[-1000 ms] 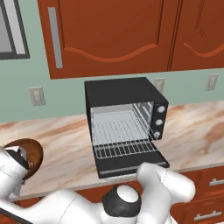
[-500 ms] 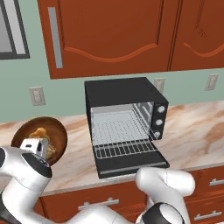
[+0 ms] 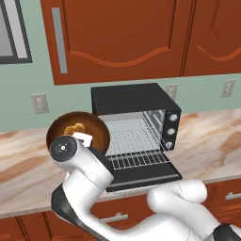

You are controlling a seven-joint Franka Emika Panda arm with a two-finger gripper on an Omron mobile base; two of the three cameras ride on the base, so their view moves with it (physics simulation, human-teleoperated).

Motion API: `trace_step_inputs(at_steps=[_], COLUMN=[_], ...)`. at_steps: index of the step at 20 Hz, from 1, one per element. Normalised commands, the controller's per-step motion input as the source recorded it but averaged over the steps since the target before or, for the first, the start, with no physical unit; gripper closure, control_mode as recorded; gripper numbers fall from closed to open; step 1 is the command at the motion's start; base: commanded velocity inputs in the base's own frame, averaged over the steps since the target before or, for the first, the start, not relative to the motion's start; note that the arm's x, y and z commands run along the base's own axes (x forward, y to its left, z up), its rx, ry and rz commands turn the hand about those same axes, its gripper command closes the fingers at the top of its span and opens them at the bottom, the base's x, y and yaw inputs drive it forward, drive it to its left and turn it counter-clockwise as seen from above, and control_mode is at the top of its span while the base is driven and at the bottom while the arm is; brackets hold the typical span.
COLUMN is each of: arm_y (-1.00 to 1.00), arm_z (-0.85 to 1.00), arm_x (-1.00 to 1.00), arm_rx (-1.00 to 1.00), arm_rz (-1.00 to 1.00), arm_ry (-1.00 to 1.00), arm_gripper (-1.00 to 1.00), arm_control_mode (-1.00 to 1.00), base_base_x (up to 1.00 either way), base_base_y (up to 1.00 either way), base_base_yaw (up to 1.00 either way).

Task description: Pick up the heated bread from the toaster oven and place it in the bowl. Then move the bread bowl to the dining counter.

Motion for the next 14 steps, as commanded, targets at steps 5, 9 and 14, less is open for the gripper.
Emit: trace_step_inputs(at_steps=[5, 9, 14], arm_y=[-0.85, 0.00, 0.00], arm_z=[0.13, 0.00, 0.00], arm_x=[-0.09, 0.00, 0.00], arm_rx=[0.18, 0.00, 0.00], arm_rz=[0.07, 0.00, 0.00], arm_ry=[0.00, 0.01, 0.00], arm_gripper=[1.00, 1.00, 1.00], arm_control_mode=[-1.00, 1.00, 1.00], base_base_x=[0.00, -0.46, -0.27], base_base_y=[0.00, 0.00, 0.18], base_base_yaw=[0.00, 0.24, 0.99])
